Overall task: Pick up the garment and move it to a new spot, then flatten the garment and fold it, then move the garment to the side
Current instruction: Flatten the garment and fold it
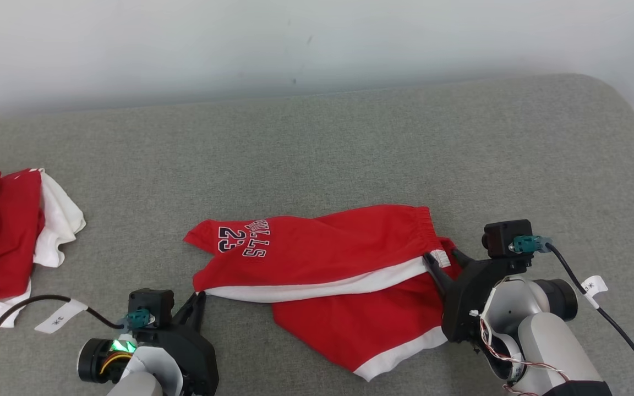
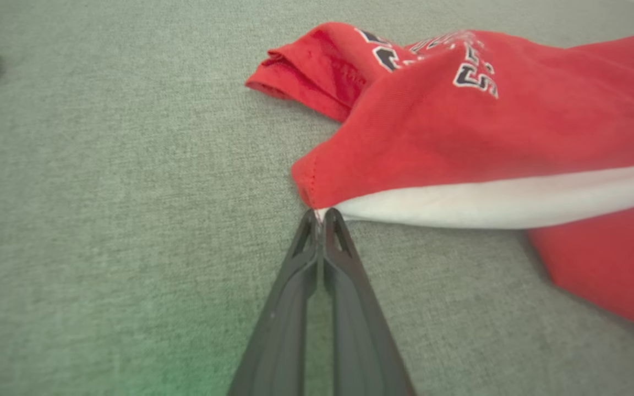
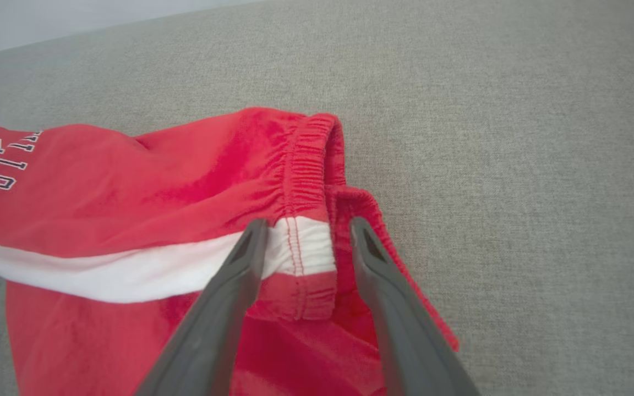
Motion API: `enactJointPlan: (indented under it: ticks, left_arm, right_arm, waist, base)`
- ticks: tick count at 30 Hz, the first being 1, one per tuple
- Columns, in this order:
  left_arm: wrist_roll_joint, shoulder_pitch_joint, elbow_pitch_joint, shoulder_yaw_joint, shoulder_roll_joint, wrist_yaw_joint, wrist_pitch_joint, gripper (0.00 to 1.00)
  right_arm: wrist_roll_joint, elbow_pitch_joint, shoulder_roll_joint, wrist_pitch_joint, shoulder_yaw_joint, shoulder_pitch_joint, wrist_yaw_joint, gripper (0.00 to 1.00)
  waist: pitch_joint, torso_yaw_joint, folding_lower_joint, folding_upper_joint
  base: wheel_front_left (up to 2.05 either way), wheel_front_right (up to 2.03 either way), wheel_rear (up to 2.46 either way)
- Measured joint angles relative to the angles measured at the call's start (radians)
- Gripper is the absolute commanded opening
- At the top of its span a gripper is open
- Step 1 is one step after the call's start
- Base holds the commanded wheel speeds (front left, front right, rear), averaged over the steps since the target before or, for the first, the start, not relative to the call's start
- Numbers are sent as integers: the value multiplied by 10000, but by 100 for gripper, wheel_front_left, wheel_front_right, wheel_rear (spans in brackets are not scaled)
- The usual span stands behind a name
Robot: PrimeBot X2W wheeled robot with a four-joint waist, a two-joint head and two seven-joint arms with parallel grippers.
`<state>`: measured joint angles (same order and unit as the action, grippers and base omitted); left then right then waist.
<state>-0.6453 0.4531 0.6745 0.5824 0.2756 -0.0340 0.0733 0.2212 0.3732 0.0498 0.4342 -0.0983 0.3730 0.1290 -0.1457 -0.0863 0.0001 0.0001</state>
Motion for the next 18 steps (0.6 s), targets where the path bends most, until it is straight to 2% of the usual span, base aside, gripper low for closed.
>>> enactJointPlan:
  ticks: [1, 3, 5, 9, 11, 13, 14, 18]
  left_arm:
    - [0, 9, -12, 8, -8, 0, 0, 0]
    - [-4, 11, -21, 15, -6, -10, -6, 0]
    - [-27, 11, -29, 15, 0, -13, -15, 0]
    - [-61, 10, -38, 17, 21, -25, -15, 0]
    - [-71, 10, -42, 19, 36, -29, -15, 0]
    - [-79, 11, -52, 21, 67, -29, -17, 0]
    - [-84, 12, -54, 27, 71, -27, -15, 0]
    - [-94, 12, -61, 67, 69, -29, -35, 0]
  right_arm:
    - [61, 15, -2, 94, -8, -1, 0, 71]
    - [163, 31, -2, 286, -25, -22, 0, 73]
    - [196, 10, -2, 372, -38, -42, 0, 86]
    - [236, 23, 0, 512, -12, -76, 0, 95]
    - [230, -25, -8, 399, 113, -88, 0, 96]
    - [-117, -144, -13, -52, 546, -56, 0, 92]
    - [-203, -173, 6, -178, 719, -36, 0, 96]
    - [-209, -186, 12, -142, 826, -59, 0, 96]
  waist:
    - [-1, 20, 0, 0]
    - [12, 23, 0, 0]
    - [23, -4, 0, 0]
    - [36, -68, 0, 0]
    - [36, -77, -1, 0]
    - [13, -75, -1, 0]
    - [6, -66, 0, 0]
    - [8, 7, 0, 0]
  base:
    - [0, 0, 0]
    - [0, 0, 0]
    - [0, 0, 0]
    - [0, 0, 0]
    - [0, 0, 0]
    - [0, 0, 0]
    - [0, 0, 0]
    - [0, 0, 0]
